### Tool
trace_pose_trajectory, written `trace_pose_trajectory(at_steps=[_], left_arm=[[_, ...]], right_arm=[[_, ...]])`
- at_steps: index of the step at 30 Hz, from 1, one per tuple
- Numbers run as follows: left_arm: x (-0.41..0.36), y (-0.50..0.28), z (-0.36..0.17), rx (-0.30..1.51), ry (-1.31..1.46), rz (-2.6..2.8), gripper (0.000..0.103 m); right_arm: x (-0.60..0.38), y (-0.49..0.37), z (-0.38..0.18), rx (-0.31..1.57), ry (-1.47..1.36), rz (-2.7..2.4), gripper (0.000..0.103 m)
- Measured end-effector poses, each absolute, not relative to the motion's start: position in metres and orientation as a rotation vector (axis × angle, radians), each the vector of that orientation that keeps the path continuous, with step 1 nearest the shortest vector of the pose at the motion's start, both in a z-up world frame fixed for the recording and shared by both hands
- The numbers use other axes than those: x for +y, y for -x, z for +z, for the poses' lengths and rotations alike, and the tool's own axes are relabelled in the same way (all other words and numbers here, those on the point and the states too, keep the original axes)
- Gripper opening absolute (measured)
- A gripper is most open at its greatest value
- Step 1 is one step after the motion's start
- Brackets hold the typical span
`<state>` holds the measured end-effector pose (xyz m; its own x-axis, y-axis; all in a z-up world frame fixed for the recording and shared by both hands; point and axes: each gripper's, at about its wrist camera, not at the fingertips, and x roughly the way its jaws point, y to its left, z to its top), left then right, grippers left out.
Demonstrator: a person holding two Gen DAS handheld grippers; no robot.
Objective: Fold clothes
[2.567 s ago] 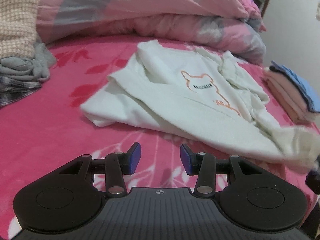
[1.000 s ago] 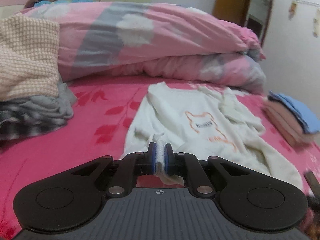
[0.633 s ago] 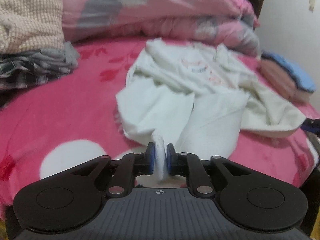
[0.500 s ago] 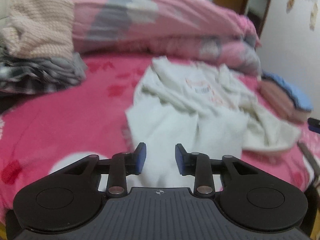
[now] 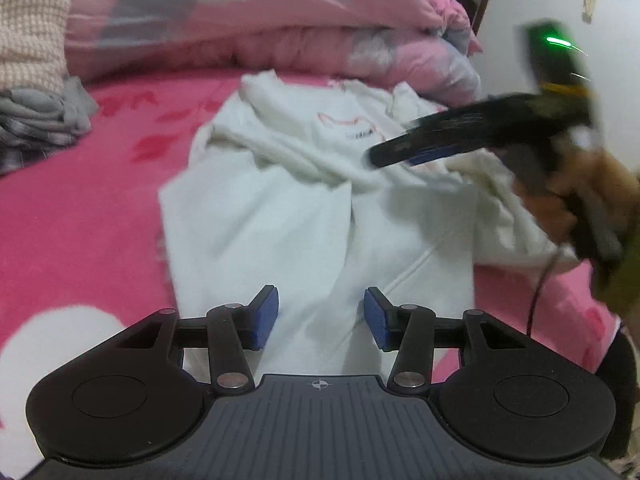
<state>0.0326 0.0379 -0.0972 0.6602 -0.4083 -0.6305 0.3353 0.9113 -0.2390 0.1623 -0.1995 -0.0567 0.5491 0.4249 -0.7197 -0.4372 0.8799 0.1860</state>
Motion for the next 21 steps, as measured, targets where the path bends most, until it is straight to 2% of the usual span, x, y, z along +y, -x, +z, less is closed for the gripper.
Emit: trace_pose_trajectory(at_steps=[1,2,4,5,14,21], left_arm=[[0.04,-0.033,-0.1,0.74,0.116,-0.427,0.048],[0.042,-0.032,-0.102,0.741,0.126,-0.433,0.048],[0.046,-0.033,-0.106,0.741,0.145,-0.449,0.049],[0.048,-0.033,-0.107,0.74,0.153,-0.459,0.049],[0.062,-0.034,-0.112,0.735,0.208,-0.524,0.049],[0.072,-0.031,-0.118,0.703,0.286,-0.557,0.049]], right_arm=[[-0.194,-0.176,-0.07,0.915,0.027,0.516,0.06],[-0.193,-0.186,-0.078,0.969,0.022,0.521,0.031],[-0.197,-0.199,-0.077,1.016,-0.024,0.529,0.01],[-0.201,-0.203,-0.066,1.0,-0.055,0.534,0.006],[-0.207,-0.263,0.015,0.914,-0.274,0.592,0.006],[-0.096,-0.343,0.054,0.881,-0.343,0.774,0.006]])
